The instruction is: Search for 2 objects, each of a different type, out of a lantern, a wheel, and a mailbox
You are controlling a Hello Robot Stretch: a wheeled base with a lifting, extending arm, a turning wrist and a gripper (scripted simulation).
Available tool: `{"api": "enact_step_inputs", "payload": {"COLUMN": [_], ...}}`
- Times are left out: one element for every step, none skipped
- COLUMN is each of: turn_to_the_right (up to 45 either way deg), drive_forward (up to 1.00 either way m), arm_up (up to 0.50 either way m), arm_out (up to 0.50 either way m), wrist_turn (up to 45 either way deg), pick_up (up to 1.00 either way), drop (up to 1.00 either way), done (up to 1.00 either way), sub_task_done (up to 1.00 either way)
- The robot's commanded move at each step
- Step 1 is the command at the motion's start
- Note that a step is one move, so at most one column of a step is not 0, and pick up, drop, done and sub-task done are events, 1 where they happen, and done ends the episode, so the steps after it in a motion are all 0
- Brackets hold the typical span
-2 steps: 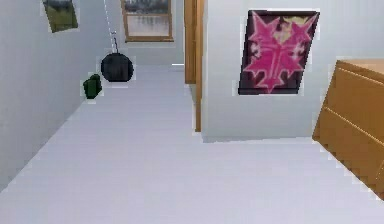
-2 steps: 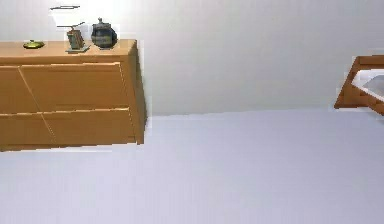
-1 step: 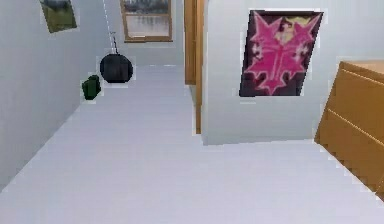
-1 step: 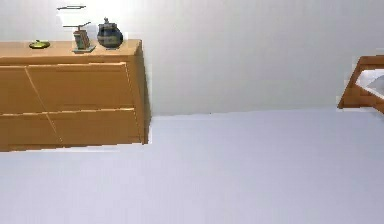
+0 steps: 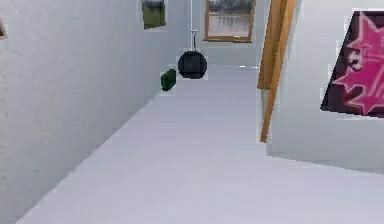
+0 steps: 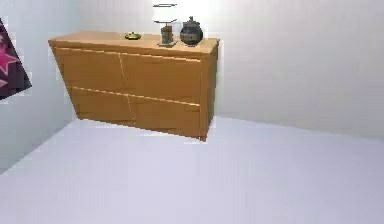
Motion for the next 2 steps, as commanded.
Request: {"api": "enact_step_inputs", "payload": {"turn_to_the_right": [0.0, 0.0], "drive_forward": [1.00, 0.80], "arm_up": [0.00, 0.00], "arm_out": [0.00, 0.00], "wrist_turn": [0.0, 0.0], "pick_up": [0.00, 0.00], "drop": [0.00, 0.00], "done": [0.00, 0.00], "sub_task_done": [0.00, 0.00]}}
